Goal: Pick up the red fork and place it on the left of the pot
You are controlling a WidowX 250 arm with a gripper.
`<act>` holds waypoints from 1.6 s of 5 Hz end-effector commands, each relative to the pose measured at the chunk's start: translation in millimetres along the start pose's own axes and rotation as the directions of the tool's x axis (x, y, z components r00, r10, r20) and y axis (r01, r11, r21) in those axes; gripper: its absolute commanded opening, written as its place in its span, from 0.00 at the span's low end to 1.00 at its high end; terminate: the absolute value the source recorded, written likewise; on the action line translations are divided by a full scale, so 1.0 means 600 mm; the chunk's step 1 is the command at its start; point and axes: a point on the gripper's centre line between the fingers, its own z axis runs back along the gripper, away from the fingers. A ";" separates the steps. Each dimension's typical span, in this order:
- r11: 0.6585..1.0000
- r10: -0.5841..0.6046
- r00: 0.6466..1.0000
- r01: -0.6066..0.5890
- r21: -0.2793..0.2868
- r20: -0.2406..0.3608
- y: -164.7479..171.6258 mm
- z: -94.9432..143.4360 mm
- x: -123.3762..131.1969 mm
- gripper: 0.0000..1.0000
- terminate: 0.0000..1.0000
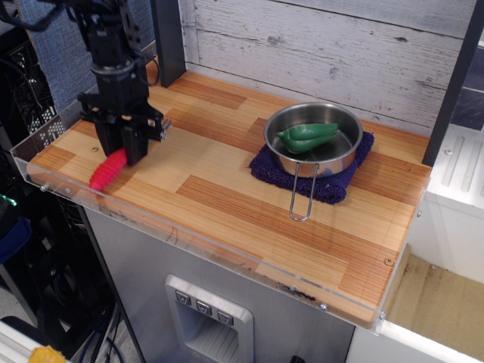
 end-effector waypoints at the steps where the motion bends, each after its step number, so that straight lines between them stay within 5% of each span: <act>1: 0.997 0.076 0.988 -0.080 0.023 0.135 0.016 0.135 0.005 0.00 0.00; 3: 0.998 -0.040 0.994 0.036 0.042 0.105 -0.126 0.105 0.048 0.00 0.00; 4: 0.997 -0.005 0.996 -0.002 0.081 0.086 -0.153 0.075 0.064 0.00 0.00; 6: 0.991 0.079 0.994 -0.086 0.102 0.072 -0.124 0.047 0.091 0.00 0.00; 8: 0.996 0.042 0.996 -0.048 0.080 0.079 -0.156 0.041 0.112 0.00 0.00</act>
